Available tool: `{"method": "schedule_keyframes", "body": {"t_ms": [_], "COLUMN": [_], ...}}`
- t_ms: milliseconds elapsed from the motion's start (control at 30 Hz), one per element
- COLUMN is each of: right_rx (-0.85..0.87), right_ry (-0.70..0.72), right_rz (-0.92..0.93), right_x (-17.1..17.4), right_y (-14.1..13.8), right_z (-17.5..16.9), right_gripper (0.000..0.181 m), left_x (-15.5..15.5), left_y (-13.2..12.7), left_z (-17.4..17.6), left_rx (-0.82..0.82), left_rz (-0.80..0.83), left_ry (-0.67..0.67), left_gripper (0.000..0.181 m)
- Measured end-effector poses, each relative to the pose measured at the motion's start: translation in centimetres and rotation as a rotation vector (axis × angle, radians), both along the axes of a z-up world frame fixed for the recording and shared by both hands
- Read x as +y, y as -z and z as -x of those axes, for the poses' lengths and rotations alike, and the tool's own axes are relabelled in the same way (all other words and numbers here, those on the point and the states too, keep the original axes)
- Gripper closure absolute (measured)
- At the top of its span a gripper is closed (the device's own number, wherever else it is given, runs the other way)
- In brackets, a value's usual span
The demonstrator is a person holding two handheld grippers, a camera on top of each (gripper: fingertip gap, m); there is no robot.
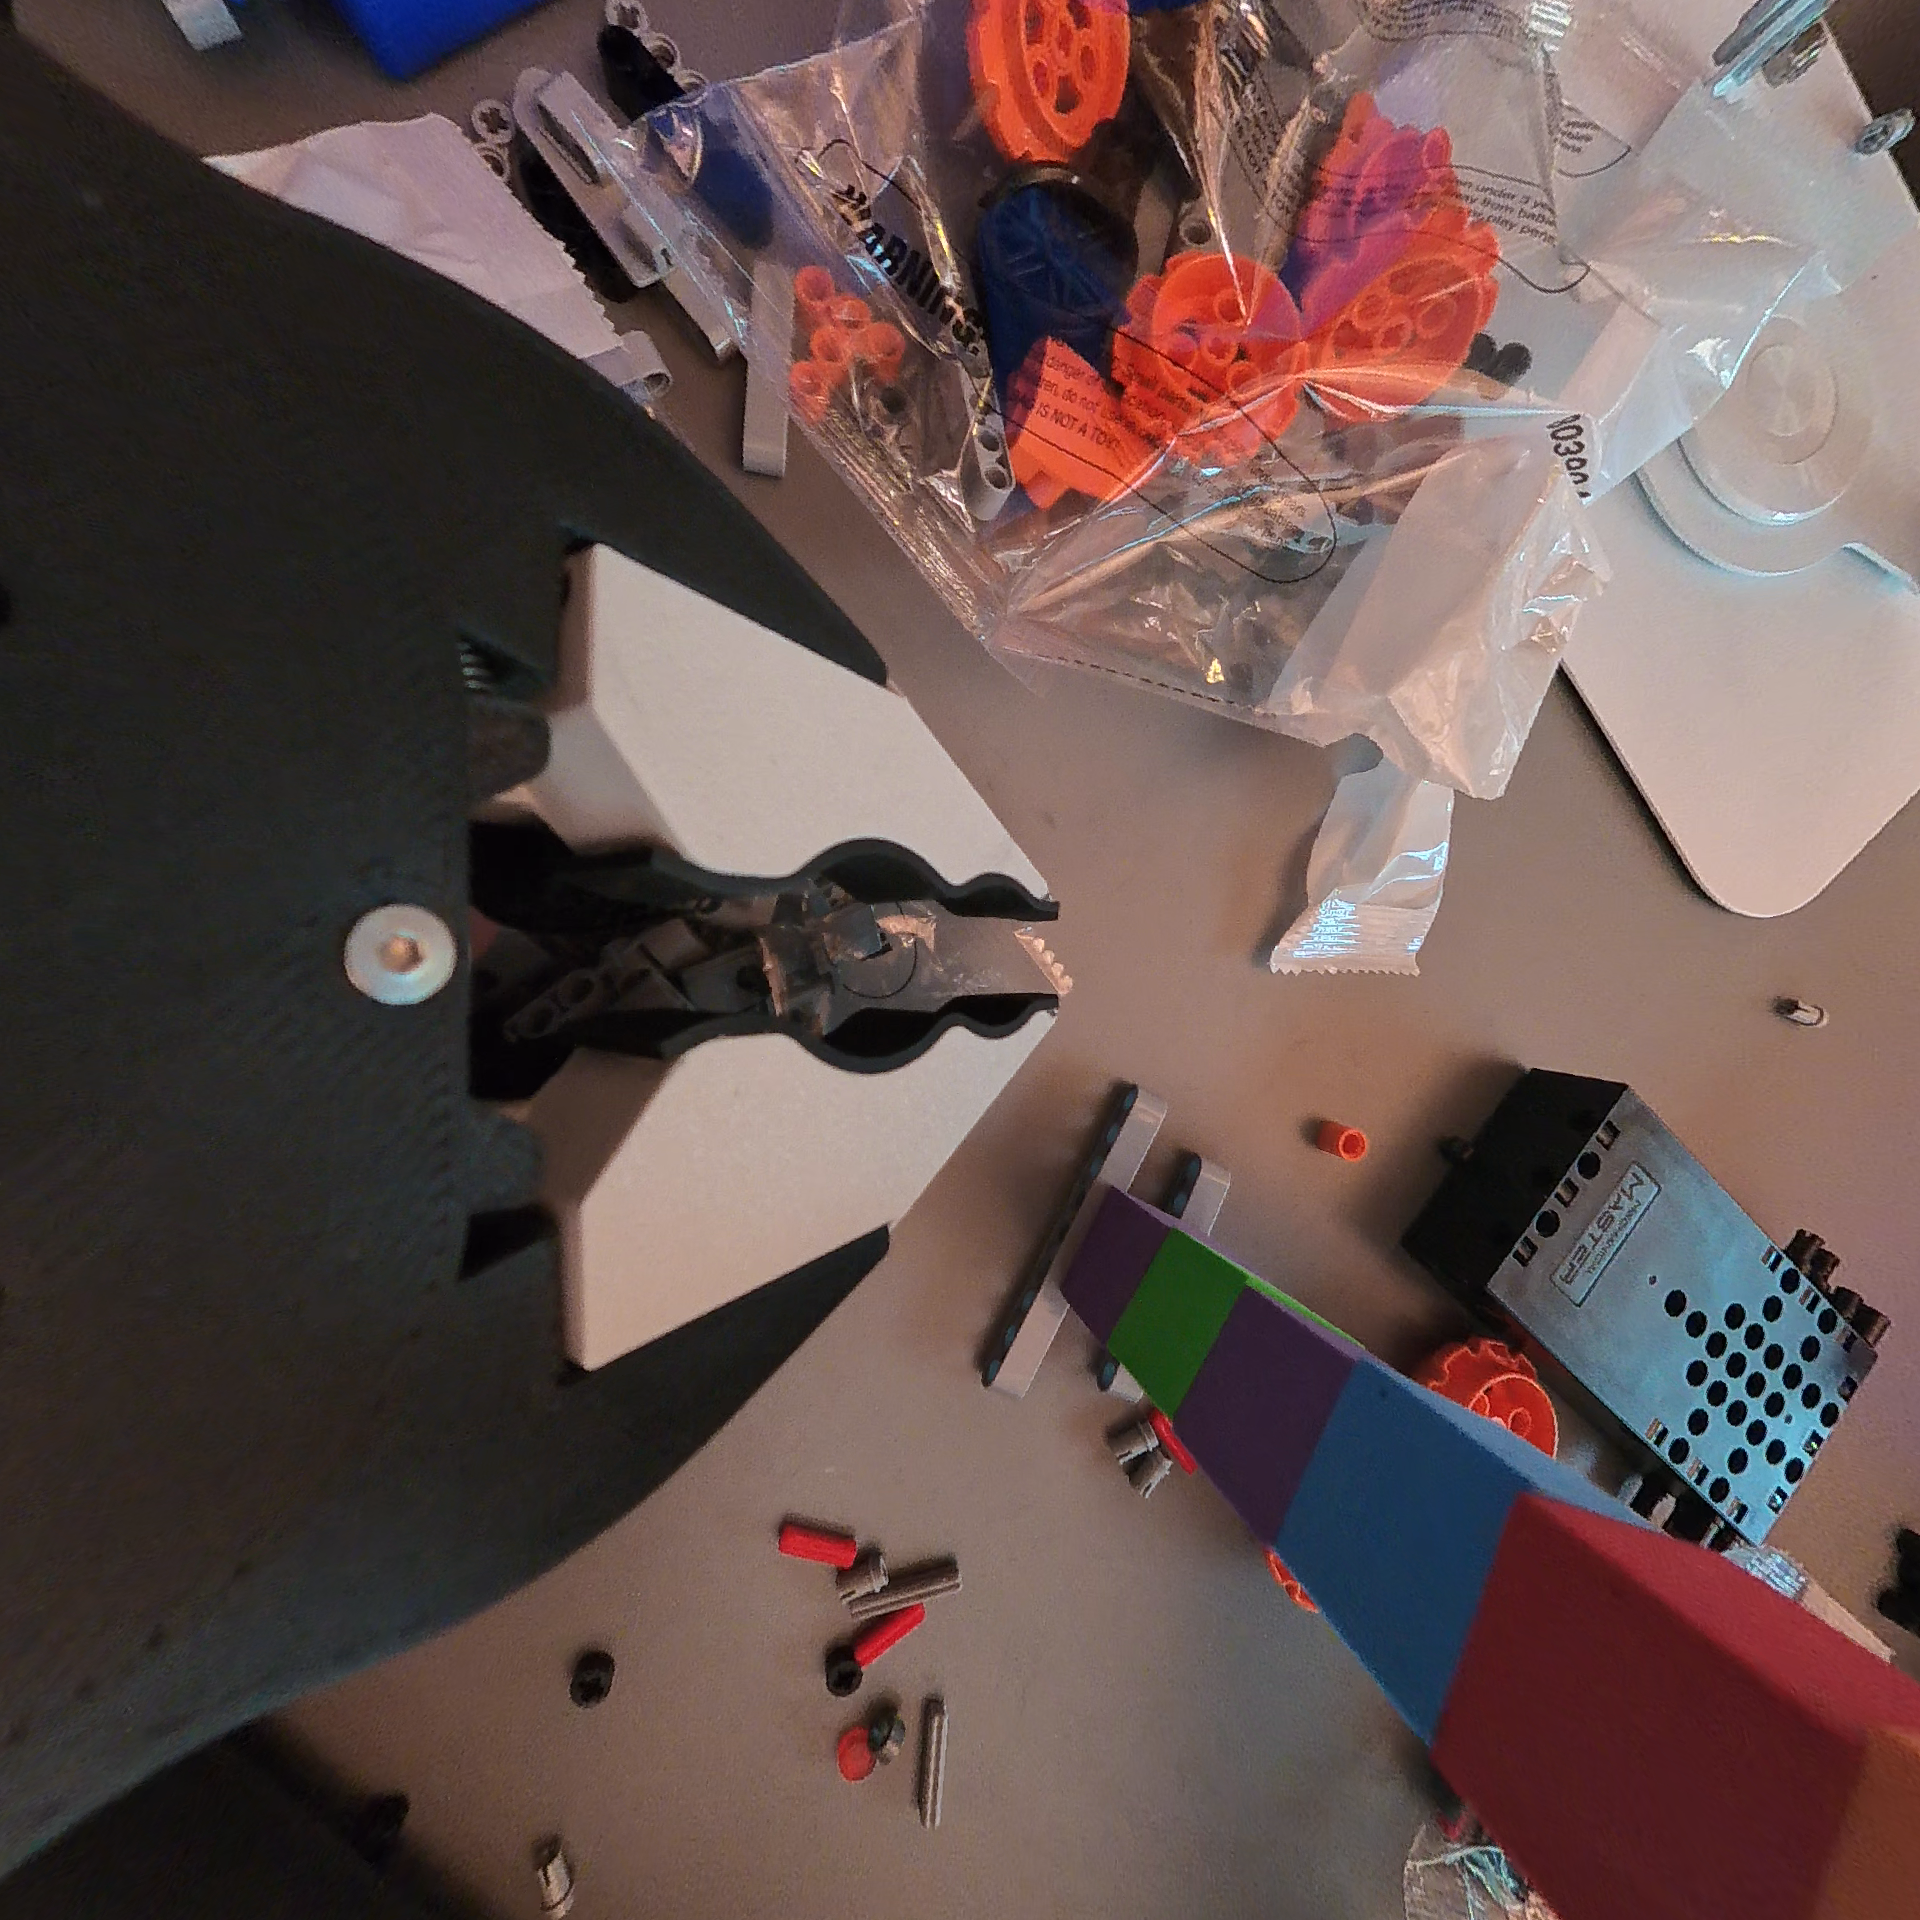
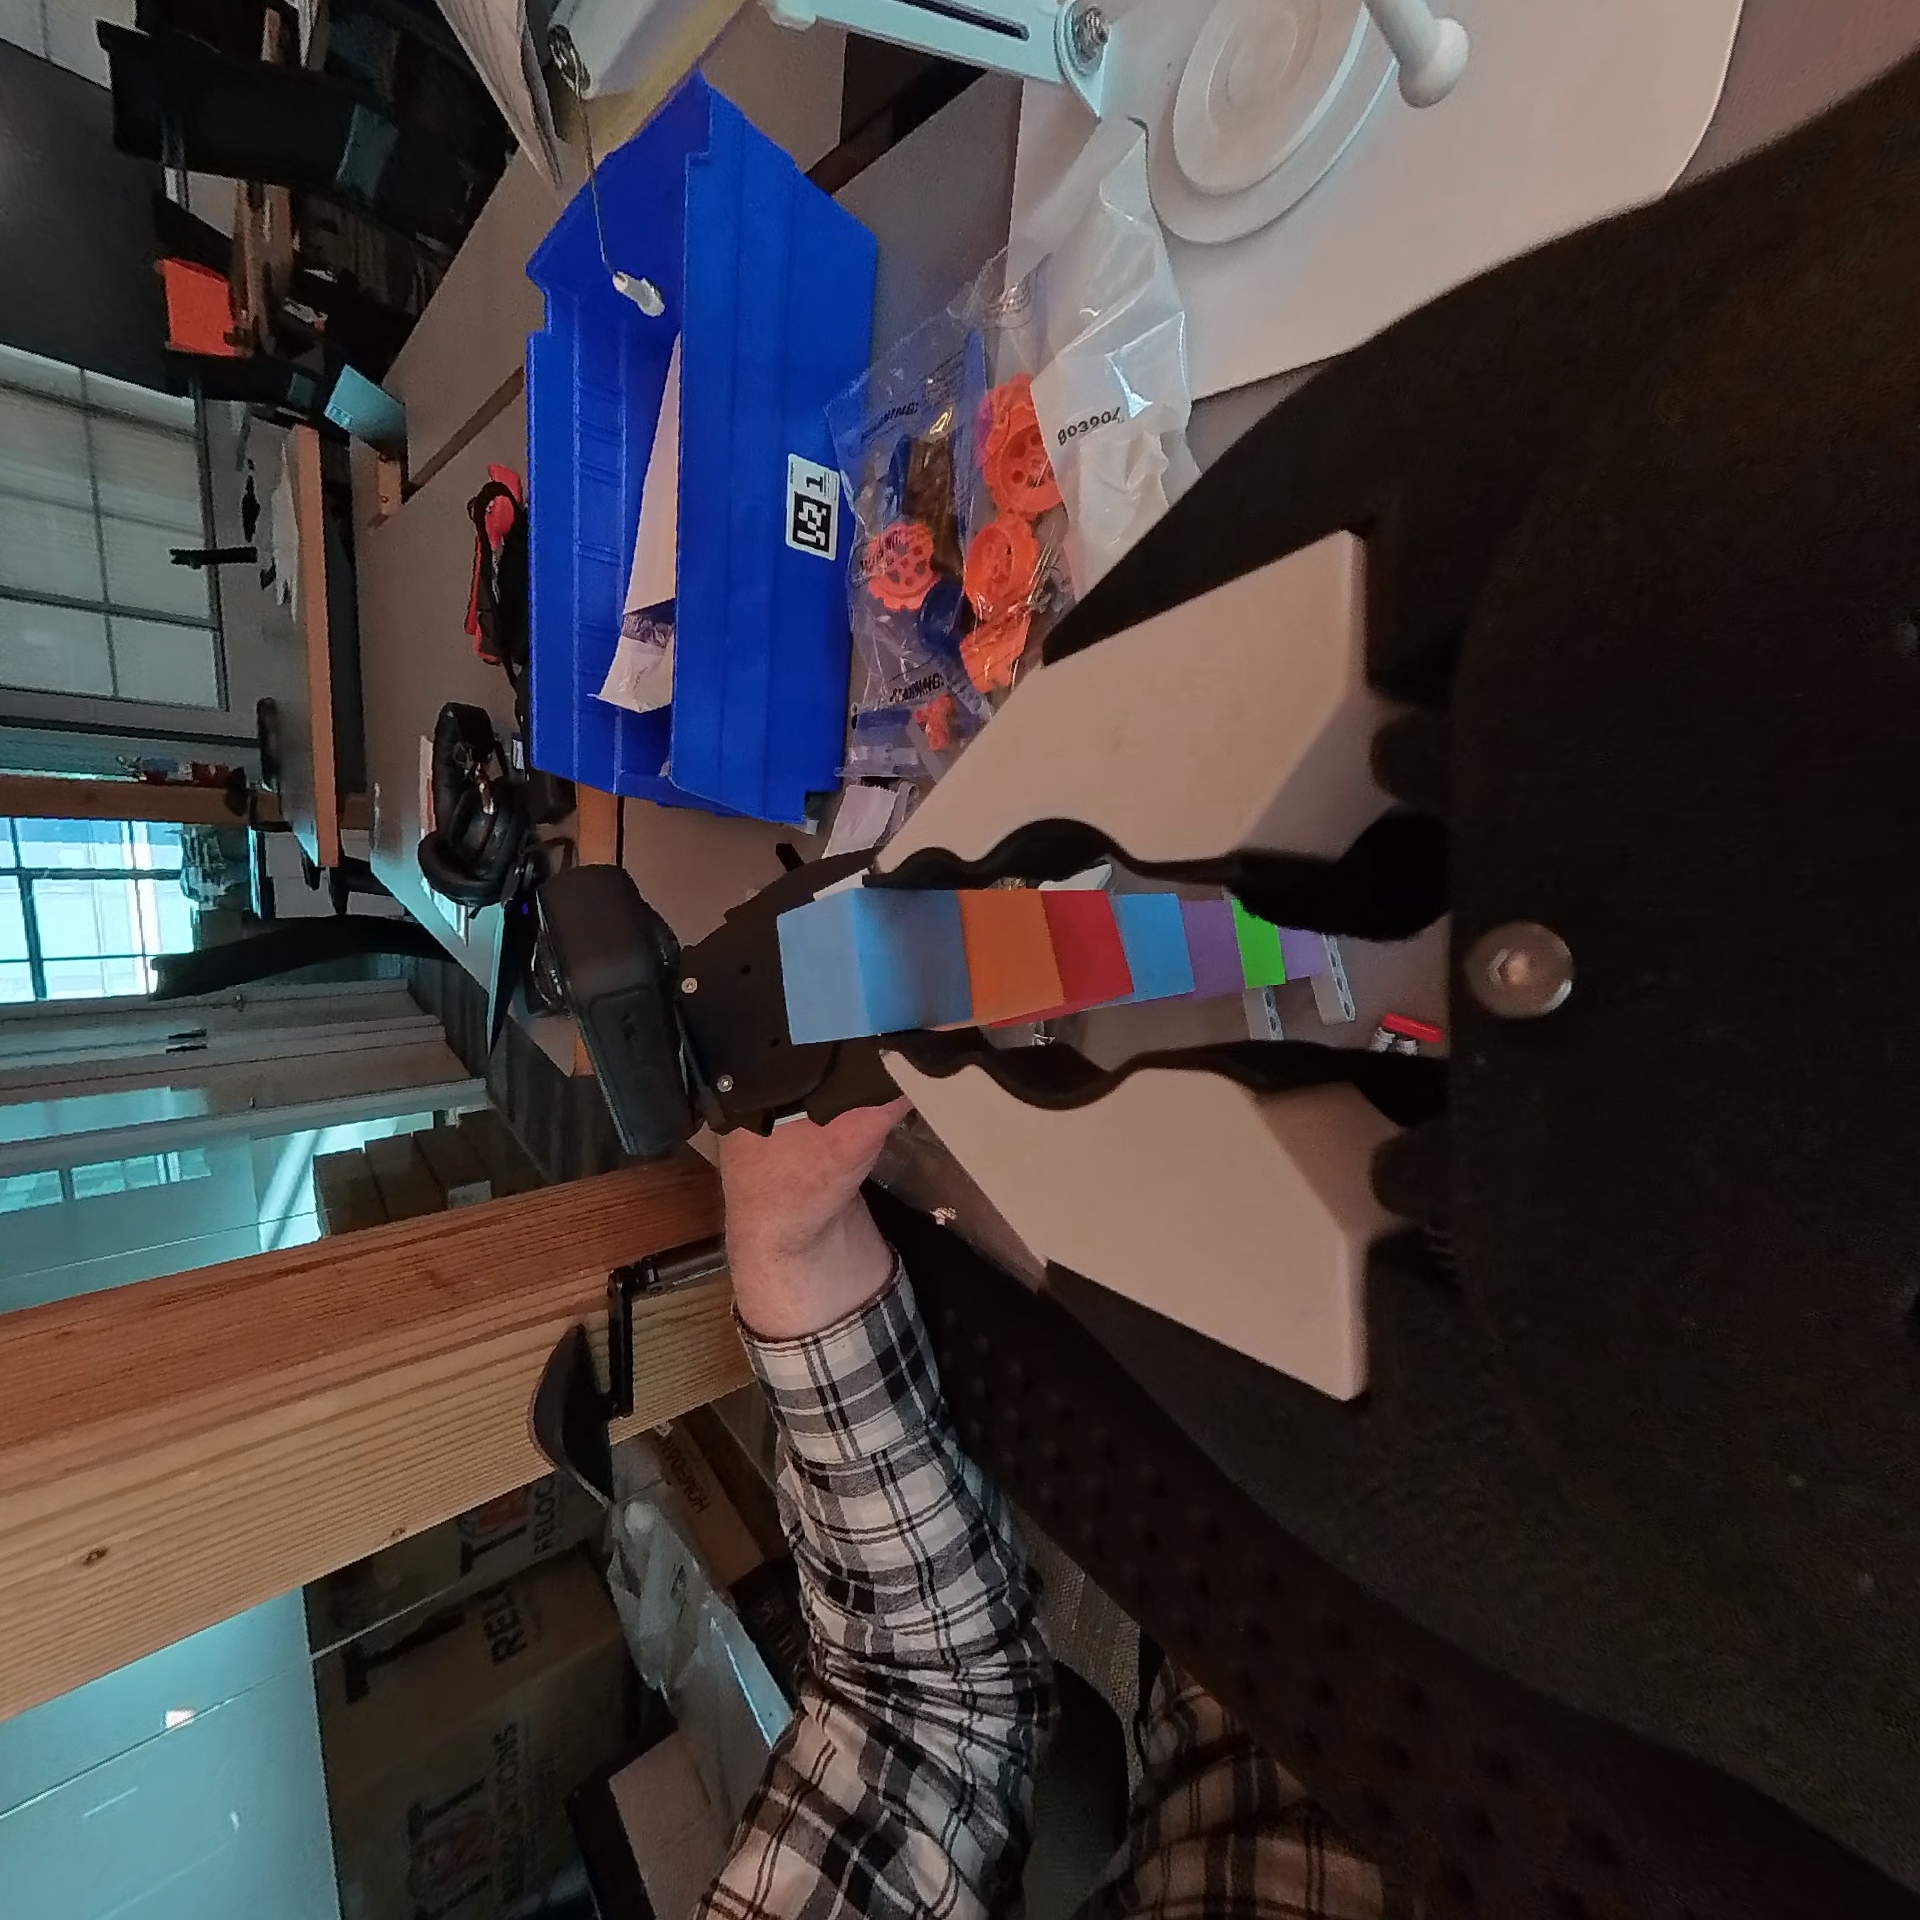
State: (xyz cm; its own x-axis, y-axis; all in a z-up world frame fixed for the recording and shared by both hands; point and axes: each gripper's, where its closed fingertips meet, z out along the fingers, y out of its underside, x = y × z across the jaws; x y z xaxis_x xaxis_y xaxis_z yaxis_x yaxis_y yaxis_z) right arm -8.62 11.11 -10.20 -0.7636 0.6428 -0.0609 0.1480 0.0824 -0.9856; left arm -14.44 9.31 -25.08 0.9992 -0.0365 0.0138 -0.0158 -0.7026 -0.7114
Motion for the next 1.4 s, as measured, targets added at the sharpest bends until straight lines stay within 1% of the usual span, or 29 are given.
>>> {"method": "schedule_keyframes", "body": {"t_ms": [233, 467, 600, 733, 867, 933, 1033, 1133, 1233, 1300, 1400], "right_rx": [0.014, 0.000, -0.006, 0.005, 0.049, 0.068, 0.084, 0.070, -0.055, -0.211, -0.455], "right_ry": [-0.014, -0.015, -0.008, 0.019, 0.100, 0.164, 0.303, 0.492, 0.644, 0.682, 0.736], "right_rz": [0.007, 0.010, 0.006, 0.013, 0.003, -0.052, -0.121, -0.221, -0.380, -0.468, -0.619], "right_x": [-0.2, 0.0, 0.0, 0.7, 2.1, 3.0, 5.3, 9.2, 13.4, 15.5, 19.2], "right_y": [-0.4, 0.0, -0.1, -1.0, -3.2, -4.0, -5.6, -6.3, -4.3, -1.8, 2.9], "right_z": [-0.2, 0.0, -0.1, -0.7, -2.2, -3.4, -5.6, -8.0, -10.4, -11.8, -13.3], "right_gripper": [0.156, 0.156, 0.149, 0.139, 0.137, 0.136, 0.137, 0.141, 0.146, 0.145, 0.146], "left_x": [0.0, 0.0, 0.0, 0.0, 0.0, 0.0, -0.1, -0.2, -0.2, -0.1, -0.1], "left_y": [0.0, 0.0, 0.0, 0.0, -0.8, -1.2, -1.5, -1.5, -1.5, -1.4, -1.2], "left_z": [0.0, 0.0, 0.0, 0.2, 1.0, 1.3, 1.5, 1.6, 1.5, 1.5, 1.5], "left_rx": [0.000, -0.001, 0.000, 0.015, 0.053, 0.063, 0.075, 0.086, 0.090, 0.091, 0.099], "left_rz": [0.000, 0.000, 0.000, 0.000, -0.031, -0.048, -0.063, -0.059, -0.054, -0.050, -0.044], "left_ry": [0.000, 0.000, 0.000, -0.005, -0.032, -0.045, -0.054, -0.057, -0.055, -0.053, -0.047], "left_gripper": [0.168, 0.168, 0.168, 0.167, 0.169, 0.169, 0.169, 0.169, 0.169, 0.169, 0.170]}}
